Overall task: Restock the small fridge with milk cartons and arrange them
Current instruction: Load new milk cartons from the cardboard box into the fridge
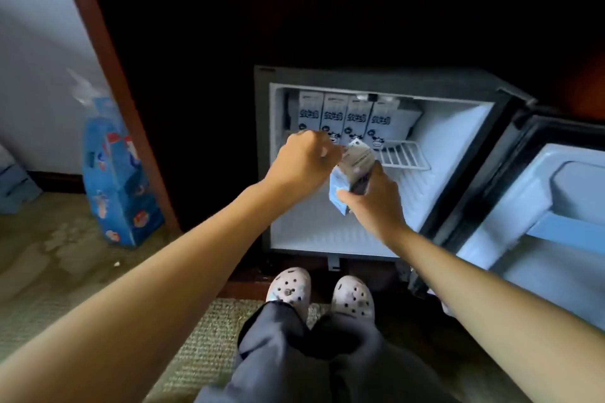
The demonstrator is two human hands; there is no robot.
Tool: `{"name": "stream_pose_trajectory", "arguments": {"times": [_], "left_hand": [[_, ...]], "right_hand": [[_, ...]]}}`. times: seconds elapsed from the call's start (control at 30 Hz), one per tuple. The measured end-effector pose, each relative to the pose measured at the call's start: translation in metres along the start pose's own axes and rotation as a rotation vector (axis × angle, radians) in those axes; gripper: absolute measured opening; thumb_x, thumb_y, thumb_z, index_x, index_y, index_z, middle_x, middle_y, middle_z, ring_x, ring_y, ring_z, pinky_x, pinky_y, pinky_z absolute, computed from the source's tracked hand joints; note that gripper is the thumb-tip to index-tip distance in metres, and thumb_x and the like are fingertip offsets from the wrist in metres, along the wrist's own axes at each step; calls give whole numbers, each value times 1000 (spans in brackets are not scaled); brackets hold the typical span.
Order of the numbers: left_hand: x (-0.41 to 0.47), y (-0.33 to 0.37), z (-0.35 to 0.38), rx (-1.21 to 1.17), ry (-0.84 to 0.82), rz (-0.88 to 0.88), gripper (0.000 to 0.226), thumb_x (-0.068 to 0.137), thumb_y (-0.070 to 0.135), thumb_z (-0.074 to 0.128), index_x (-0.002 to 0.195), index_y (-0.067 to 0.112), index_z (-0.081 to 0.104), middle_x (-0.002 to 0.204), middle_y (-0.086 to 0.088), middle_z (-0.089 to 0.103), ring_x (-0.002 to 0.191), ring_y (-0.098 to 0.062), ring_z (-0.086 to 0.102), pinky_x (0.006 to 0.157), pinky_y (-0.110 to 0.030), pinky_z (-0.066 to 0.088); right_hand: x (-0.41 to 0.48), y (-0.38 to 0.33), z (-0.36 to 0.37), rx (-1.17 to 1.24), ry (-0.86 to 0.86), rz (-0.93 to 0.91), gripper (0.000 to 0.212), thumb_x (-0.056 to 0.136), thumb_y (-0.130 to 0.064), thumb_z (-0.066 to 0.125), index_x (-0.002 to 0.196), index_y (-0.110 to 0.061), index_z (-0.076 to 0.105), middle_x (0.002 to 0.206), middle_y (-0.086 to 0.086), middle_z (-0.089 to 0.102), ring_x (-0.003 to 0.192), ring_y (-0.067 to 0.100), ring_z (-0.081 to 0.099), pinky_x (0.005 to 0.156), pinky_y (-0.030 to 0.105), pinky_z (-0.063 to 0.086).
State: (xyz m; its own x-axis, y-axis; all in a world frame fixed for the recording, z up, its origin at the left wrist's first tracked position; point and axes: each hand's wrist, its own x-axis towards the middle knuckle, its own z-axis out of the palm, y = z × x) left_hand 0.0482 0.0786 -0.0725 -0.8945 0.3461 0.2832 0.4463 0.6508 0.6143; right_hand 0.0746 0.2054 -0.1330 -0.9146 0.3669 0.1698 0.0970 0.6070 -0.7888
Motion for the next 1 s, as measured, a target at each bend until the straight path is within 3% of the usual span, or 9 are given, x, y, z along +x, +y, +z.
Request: {"name": "stream_pose_trajectory", "arguments": {"times": [0.13, 0.27, 0.4, 0.47, 0.73, 0.83, 1.0], "left_hand": [[38, 10, 39, 64, -89, -34, 28, 91, 5, 39, 98, -8, 62, 100, -23, 65, 81, -28, 54, 73, -35, 45], [69, 7, 70, 109, -200, -85, 27, 92, 2, 34, 100, -7, 58, 106, -25, 63, 82, -30, 53, 67, -30, 38], [95, 4, 94, 74, -243, -87, 30, 96, 4, 33, 116, -5, 53, 118, -22, 59, 103, -34, 57, 85, -36, 45], [107, 2, 104, 49, -302, -119, 34, 95, 2, 31, 125, -1, 48, 126, -20, 54, 111, -31, 56, 92, -36, 48], [149, -8, 135, 35, -279, -89, 42, 92, -4, 37, 133, 7, 42, 135, -11, 40, 120, -26, 45, 90, -25, 37], [157, -13, 143, 22, -271, -79, 42, 90, -6, 40, 130, 7, 45, 136, -8, 37, 120, -24, 43, 95, -25, 36], [163, -20, 154, 48, -235, -50, 45, 89, -6, 43, 132, 7, 42, 137, -7, 37, 124, -23, 41, 103, -30, 36]], "right_hand": [[31, 30, -25, 61, 144, 57, 41, 75, -9, 65, 112, -7, 48, 88, 4, 61, 77, 25, 55, 59, 28, 41], [63, 51, -33, 126, 251, 97, 40, 78, -14, 70, 111, -3, 49, 94, 4, 59, 83, 21, 56, 64, 20, 35], [100, 63, -33, 142, 397, 106, 46, 75, -17, 75, 111, -2, 50, 116, 15, 62, 104, 29, 61, 78, 28, 45], [117, 67, -32, 123, 433, 113, 49, 74, -16, 75, 112, -1, 49, 117, 18, 62, 105, 32, 61, 83, 32, 48], [161, 81, -26, 85, 392, 187, 46, 78, -18, 69, 112, 0, 44, 116, 18, 59, 106, 33, 58, 76, 30, 43], [168, 85, -23, 19, 364, 195, 38, 81, -22, 67, 99, -8, 36, 113, 17, 59, 103, 32, 59, 69, 27, 36], [173, 96, -7, 49, 423, 164, 44, 81, -18, 69, 92, -10, 27, 91, 12, 53, 91, 34, 60, 66, 30, 38]]}}
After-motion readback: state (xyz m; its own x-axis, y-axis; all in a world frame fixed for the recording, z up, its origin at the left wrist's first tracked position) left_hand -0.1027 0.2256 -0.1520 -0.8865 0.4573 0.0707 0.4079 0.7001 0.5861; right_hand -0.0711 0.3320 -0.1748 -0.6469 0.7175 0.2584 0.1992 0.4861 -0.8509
